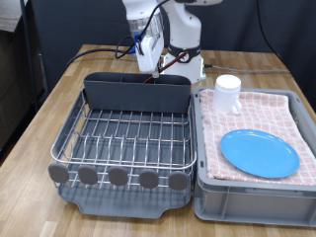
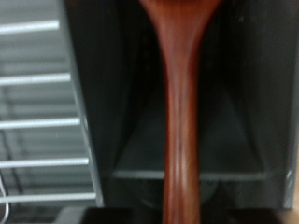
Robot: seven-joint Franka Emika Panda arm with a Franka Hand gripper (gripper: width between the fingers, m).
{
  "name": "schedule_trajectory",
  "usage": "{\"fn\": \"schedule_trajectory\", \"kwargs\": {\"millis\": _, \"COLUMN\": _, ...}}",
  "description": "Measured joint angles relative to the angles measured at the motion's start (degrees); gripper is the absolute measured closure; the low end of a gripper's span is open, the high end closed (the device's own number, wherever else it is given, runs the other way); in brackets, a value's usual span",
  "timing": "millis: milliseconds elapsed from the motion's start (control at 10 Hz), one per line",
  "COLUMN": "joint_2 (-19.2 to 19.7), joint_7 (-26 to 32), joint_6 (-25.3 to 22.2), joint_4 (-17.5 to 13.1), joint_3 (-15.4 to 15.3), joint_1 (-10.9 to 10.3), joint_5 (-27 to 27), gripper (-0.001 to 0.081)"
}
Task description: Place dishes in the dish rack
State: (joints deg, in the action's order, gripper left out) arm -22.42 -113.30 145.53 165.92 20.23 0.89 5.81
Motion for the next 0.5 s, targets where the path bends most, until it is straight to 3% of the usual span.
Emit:
{"fn": "schedule_trajectory", "kwargs": {"millis": 200, "joint_2": -0.1, "joint_7": -3.1, "joint_6": 0.1, "joint_4": -0.1, "joint_3": -2.9, "joint_1": 3.1, "joint_5": -4.6, "gripper": 0.0417}}
{"fn": "schedule_trajectory", "kwargs": {"millis": 300, "joint_2": -0.5, "joint_7": -5.0, "joint_6": 0.1, "joint_4": -0.3, "joint_3": -4.6, "joint_1": 4.3, "joint_5": -6.9, "gripper": 0.0417}}
{"fn": "schedule_trajectory", "kwargs": {"millis": 400, "joint_2": -1.3, "joint_7": -8.3, "joint_6": -0.1, "joint_4": -0.6, "joint_3": -7.4, "joint_1": 6.1, "joint_5": -10.8, "gripper": 0.0213}}
{"fn": "schedule_trajectory", "kwargs": {"millis": 500, "joint_2": -2.6, "joint_7": -12.3, "joint_6": -0.5, "joint_4": -0.9, "joint_3": -11.2, "joint_1": 7.9, "joint_5": -15.3, "gripper": 0.0213}}
